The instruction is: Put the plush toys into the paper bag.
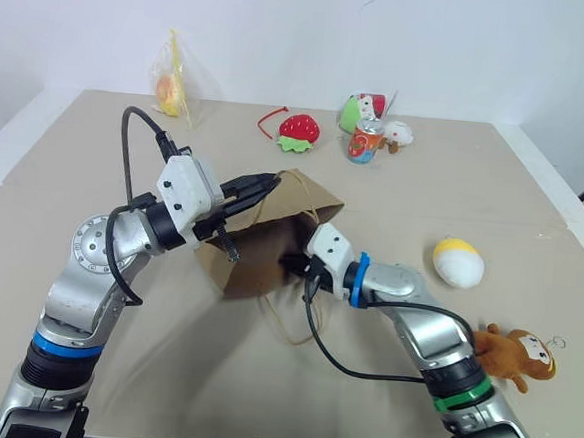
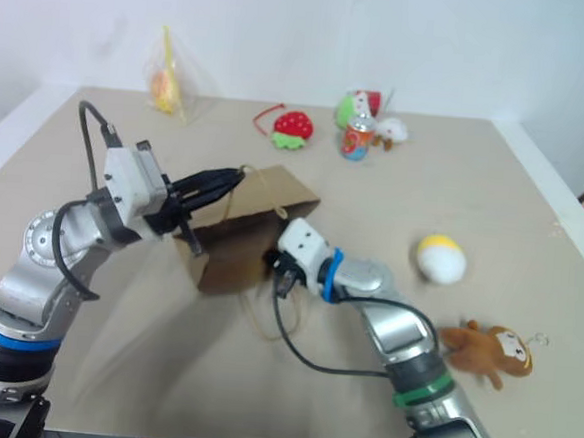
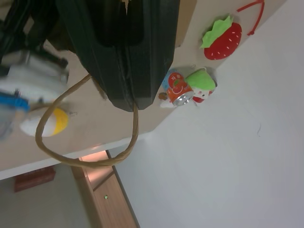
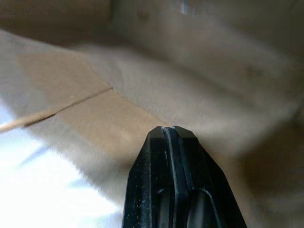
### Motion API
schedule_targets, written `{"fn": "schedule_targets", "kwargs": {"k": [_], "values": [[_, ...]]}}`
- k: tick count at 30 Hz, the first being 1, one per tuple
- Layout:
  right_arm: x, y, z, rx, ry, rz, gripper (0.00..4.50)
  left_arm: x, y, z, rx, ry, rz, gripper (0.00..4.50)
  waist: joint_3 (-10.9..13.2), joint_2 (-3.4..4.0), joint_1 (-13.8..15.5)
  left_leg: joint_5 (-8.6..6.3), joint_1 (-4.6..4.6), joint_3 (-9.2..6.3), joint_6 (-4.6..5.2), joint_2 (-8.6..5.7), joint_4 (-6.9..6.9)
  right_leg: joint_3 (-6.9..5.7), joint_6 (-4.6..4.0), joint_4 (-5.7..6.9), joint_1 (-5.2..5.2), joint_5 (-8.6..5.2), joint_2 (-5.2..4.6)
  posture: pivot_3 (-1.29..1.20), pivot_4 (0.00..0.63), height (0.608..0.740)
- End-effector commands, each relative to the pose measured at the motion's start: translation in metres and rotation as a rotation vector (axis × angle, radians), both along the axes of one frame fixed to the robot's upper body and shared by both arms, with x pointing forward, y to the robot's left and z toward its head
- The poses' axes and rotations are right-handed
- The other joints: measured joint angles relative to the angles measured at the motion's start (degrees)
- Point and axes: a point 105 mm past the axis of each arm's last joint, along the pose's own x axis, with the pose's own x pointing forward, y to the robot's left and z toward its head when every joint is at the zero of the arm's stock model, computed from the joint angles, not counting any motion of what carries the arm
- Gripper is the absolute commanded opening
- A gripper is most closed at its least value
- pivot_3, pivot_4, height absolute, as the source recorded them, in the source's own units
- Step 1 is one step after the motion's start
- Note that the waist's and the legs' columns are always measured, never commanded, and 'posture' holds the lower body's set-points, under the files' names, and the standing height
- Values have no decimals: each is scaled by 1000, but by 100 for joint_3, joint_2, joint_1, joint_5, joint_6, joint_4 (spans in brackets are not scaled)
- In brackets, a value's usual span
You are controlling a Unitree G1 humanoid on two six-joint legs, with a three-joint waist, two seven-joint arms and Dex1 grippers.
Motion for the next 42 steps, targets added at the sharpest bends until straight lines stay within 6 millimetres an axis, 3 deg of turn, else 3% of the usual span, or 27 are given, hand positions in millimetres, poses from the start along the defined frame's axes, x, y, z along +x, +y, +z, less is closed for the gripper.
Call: {"fn": "schedule_targets", "kwargs": {"k": [1, 5, 6, 8, 9, 10, 11, 12, 14, 17, 23, 28, 40, 41, 42], "values": [[-13, -5, 24, 30, -41, 53, 48, -5, 1, 6, 1, -52, -2, 0, 0, 0, 0, 0, 0, 0, 0, 0, 0, 0, -1, 0, 0, 0, 0, 0, 150, 740], [-19, -25, 43, 41, -51, 46, 48, -7, -2, 3, 18, -56, -25, 0, 1, -1, -4, 0, -1, -2, 0, 0, -3, -1, -4, 0, -2, -2, 0, 0, 150, 740], [-22, -33, 48, 50, -41, 40, 321, -8, -3, 2, 18, -54, -28, 0, 1, 0, -3, 0, 0, -2, 0, 0, -3, -2, -4, 0, -1, -2, 1, 0, 150, 740], [-29, -53, 60, 65, -17, 41, 882, -9, -3, 1, 20, -49, -34, 0, 2, 0, 0, 0, 1, -4, 0, 0, -3, -3, -4, 1, -1, -2, 1, 0, 150, 740], [-31, -68, 68, 78, 3, 21, 1172, -9, -4, 0, 22, -48, -38, 0, 3, 2, 1, 0, 0, -6, 0, 0, -3, -6, -4, 1, -1, -3, 1, 0, 150, 740], [-31, -87, 76, 79, 28, -21, 1746, -10, -4, 0, 24, -47, -41, 0, 3, 2, 8, 0, 0, -6, 0, -1, -4, -6, -6, 1, -1, -3, 0, 0, 150, 740], [-32, -103, 80, 71, 51, -60, 1969, -10, -4, -1, 26, -45, -43, 0, 6, 3, 21, 0, 0, -6, 0, -2, -5, -6, -6, 0, 0, -4, 0, 0, 150, 740], [-33, -119, 83, 51, 71, -96, 2746, -10, -4, -1, 28, -43, -46, 0, 6, 2, 20, -1, -6, -8, 0, -15, -5, -8, -4, 0, -1, -7, -13, 0, 150, 740], [-38, -149, 82, -4, 106, -170, 3209, -11, -4, -2, 31, -43, -49, 0, 6, -1, 30, -3, -5, -7, 4, -18, -3, -7, -3, -5, 3, -7, -13, 0, 150, 740], [-53, -188, 73, -100, 206, -251, 4429, -13, -5, -4, 32, -43, -52, 0, 6, -4, 27, -8, -3, -9, 12, -28, -5, -11, -2, -7, 6, -16, -20, 0, 150, 740], [-84, -249, 48, -276, 393, -414, 4479, -14, -8, -8, 23, -25, -61, 0, 7, 1, -1, -14, 13, -9, 21, -30, -7, -8, 1, -6, 16, -23, -16, 0, 150, 740], [-93, -276, 45, -266, 401, -529, 4479, -15, -9, -9, 16, -20, -63, 0, 8, 3, -3, -14, 25, -12, 20, -32, -4, -11, 3, -6, 23, -21, -10, 0, 150, 740], [-111, -280, -19, -320, 541, -555, 4479, -12, -13, -7, 17, -22, -72, 0, 9, -4, 0, -14, 24, -14, 16, -40, -2, -8, 5, -6, 29, -21, -14, 0, 150, 740], [-111, -280, -21, -322, 540, -553, 4060, -12, -13, -7, 18, -22, -72, 0, 9, -4, 3, -14, 25, -15, 16, -40, -2, -8, 5, -6, 31, -21, -13, 0, 150, 740], [-109, -279, -23, -320, 533, -551, 3925, -12, -13, -7, 19, -22, -73, 0, 9, -4, 4, -14, 25, -19, 16, -40, -1, -8, 5, -6, 34, -21, -14, 0, 150, 740]]}}
